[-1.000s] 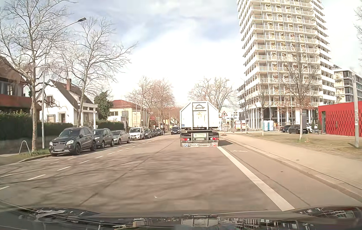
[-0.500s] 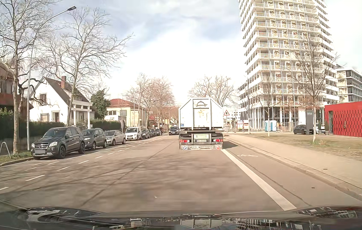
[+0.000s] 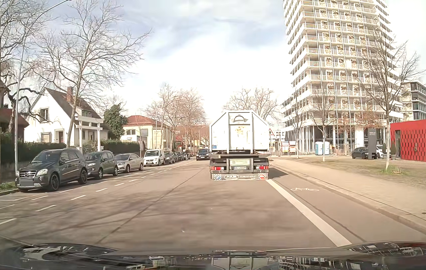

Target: Follow the waypoints while adhering to traffic rules and regulations

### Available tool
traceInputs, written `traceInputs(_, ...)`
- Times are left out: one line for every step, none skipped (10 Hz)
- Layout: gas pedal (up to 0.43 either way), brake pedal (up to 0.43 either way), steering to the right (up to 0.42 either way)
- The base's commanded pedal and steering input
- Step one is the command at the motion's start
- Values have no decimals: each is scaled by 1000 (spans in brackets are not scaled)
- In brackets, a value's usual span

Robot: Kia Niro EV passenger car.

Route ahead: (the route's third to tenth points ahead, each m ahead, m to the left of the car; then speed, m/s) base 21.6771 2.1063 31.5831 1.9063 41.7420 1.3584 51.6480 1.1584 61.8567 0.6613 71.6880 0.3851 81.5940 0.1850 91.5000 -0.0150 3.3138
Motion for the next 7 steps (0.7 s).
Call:
traceInputs(0, 177, -9)
traceInputs(0, 177, -9)
traceInputs(0, 171, -9)
traceInputs(0, 171, -9)
traceInputs(0, 177, -9)
traceInputs(0, 177, -9)
traceInputs(0, 177, -10)
